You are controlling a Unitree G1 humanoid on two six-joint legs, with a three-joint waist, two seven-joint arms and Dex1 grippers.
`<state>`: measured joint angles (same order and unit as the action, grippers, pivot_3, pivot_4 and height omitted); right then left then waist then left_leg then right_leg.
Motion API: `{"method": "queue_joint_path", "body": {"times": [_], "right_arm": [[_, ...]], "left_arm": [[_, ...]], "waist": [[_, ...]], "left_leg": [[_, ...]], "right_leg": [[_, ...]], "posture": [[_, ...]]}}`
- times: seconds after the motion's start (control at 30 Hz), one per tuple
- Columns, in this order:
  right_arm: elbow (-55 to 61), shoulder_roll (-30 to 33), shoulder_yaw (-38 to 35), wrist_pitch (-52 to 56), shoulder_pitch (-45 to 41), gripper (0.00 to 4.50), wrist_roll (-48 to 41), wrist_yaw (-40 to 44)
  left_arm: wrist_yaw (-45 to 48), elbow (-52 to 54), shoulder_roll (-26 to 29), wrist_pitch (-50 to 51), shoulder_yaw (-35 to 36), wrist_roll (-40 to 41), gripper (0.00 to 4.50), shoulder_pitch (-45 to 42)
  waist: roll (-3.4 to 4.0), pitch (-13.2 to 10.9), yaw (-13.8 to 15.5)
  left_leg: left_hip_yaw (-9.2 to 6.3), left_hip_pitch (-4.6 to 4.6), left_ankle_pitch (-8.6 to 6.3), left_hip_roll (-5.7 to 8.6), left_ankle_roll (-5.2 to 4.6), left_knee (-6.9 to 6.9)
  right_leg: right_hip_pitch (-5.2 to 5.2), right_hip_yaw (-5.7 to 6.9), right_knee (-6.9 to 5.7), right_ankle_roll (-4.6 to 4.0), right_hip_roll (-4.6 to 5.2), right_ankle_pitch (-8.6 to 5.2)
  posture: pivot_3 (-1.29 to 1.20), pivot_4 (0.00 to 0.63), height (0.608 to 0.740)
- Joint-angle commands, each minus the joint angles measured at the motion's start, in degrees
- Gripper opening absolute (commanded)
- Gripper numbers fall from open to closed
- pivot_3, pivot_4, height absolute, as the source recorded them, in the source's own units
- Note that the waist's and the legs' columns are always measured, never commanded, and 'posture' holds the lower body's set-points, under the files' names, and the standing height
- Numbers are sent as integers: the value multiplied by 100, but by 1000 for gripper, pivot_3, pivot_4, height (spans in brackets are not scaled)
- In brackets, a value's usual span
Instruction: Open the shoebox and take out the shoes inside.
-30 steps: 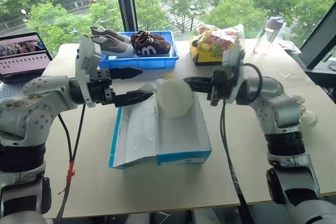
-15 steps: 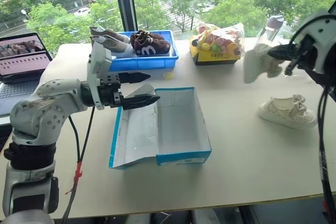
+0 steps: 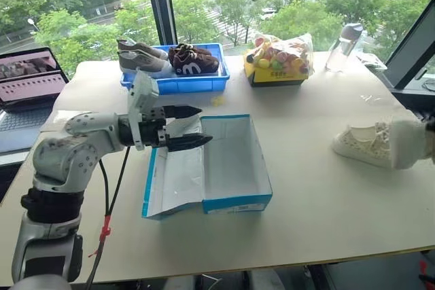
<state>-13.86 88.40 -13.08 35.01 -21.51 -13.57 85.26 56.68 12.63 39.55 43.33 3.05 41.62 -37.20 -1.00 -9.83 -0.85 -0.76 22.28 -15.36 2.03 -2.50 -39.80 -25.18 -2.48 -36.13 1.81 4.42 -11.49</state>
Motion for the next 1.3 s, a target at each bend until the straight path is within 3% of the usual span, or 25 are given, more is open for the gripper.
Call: {"method": "queue_joint_path", "body": {"times": [0.03,0.2,0.47,0.63,0.9,1.03,1.13,1.3], "right_arm": [[257,-197,-939,475,952,17,140,-110],[186,-622,-585,489,1109,17,72,-552],[-1008,-1911,505,562,-951,17,-25,-948],[-1725,-2227,998,55,-1802,1555,370,-1205],[-1382,-2214,1066,-10,-2619,4286,150,-792],[-676,-2670,449,201,-3022,4448,-531,-1125],[138,-3126,-31,153,-2615,4448,-1055,-1305],[903,-3914,-437,-204,-1797,4448,-822,-2857]], "left_arm": [[-101,221,-40,-90,177,85,4500,-109],[-150,290,-37,-84,106,9,4500,-52],[-272,590,170,34,279,13,4500,187],[-329,712,322,107,382,41,4500,351],[-459,690,355,45,538,39,4500,406],[-538,493,351,-139,732,-77,4500,499],[-769,0,236,-981,940,-660,4500,706],[-1665,-952,-150,-2087,1722,-1180,4500,926]], "waist": [[0,0,19],[2,1,-6],[0,0,-122],[0,1,-82],[2,0,7],[2,0,-43],[1,2,-49],[-9,7,23]], "left_leg": [[-1,0,0,-1,0,-1],[5,-3,0,5,0,-5],[10,-32,0,1,0,-3],[8,-20,-1,3,-1,-1],[5,-2,-3,5,-1,-1],[5,-5,-5,2,3,1],[4,-11,-8,-5,8,3],[0,-3,-9,3,9,-5]], "right_leg": [[0,1,0,0,-1,0],[4,-9,-1,3,2,2],[28,-13,1,2,-6,2],[17,-11,4,2,-2,2],[2,-8,8,3,0,2],[-2,-9,5,2,-2,2],[4,-9,6,2,-9,2],[1,-6,5,2,4,4]], "posture": [[0,150,736],[0,150,736],[0,150,736],[0,150,736],[0,150,736],[0,150,736],[0,150,736],[0,150,736]]}}
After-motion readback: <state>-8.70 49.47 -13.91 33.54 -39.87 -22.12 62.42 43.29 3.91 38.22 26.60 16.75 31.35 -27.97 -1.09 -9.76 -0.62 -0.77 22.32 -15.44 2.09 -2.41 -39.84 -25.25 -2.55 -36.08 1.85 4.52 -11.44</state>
